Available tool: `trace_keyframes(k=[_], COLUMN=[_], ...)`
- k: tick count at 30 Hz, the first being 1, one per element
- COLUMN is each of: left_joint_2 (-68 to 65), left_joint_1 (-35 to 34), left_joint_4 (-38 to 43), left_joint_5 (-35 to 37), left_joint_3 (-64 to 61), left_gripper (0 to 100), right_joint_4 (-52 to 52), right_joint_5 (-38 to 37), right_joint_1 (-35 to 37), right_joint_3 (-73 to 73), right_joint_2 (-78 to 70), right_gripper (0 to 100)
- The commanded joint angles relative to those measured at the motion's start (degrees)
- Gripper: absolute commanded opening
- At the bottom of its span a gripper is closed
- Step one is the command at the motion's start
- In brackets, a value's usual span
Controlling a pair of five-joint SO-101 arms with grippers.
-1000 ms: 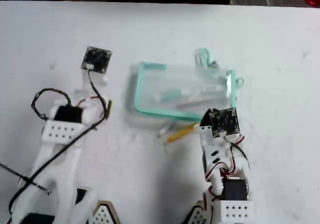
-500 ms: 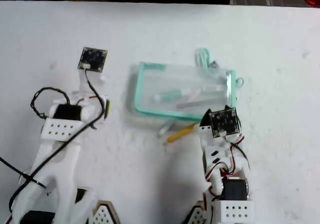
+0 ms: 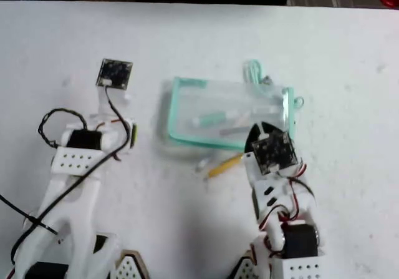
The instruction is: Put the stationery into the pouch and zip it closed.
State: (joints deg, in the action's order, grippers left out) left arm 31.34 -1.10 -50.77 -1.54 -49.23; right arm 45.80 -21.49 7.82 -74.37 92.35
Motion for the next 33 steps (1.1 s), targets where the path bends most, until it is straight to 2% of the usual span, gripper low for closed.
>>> trace_keyframes(k=[1,5,7,10,13,22,26,33], left_joint_2=[0.2,0.3,0.3,0.3,0.3,0.3,0.3,0.3], left_joint_1=[-0.7,-0.7,-0.7,-0.7,-0.7,-0.4,-0.4,-0.3], left_joint_4=[2.8,9.5,11.9,12.4,12.4,12.6,12.7,13.0], left_joint_5=[0.5,0.3,0.5,0.5,0.3,0.3,0.2,0.2], left_joint_3=[1.1,-2.9,-4.3,-4.7,-4.6,-4.7,-4.6,-4.6], left_gripper=[6,6,6,6,6,6,6,6], right_joint_4=[1.4,6.5,8.1,8.7,8.7,9.8,15.7,27.6], right_joint_5=[-0.8,-0.7,0.1,7.0,10.0,11.5,20.0,20.7], right_joint_1=[0.3,-1.5,-5.6,-14.0,-18.3,-22.1,-23.8,-20.6], right_joint_3=[13.4,28.7,36.5,46.4,52.7,74.8,86.7,105.2], right_joint_2=[-13.9,-30.8,-38.5,-50.3,-62.6,-99.1,-112.8,-129.0], right_gripper=[3.6,3.8,3.8,3.9,3.9,3.9,3.6,3.4])
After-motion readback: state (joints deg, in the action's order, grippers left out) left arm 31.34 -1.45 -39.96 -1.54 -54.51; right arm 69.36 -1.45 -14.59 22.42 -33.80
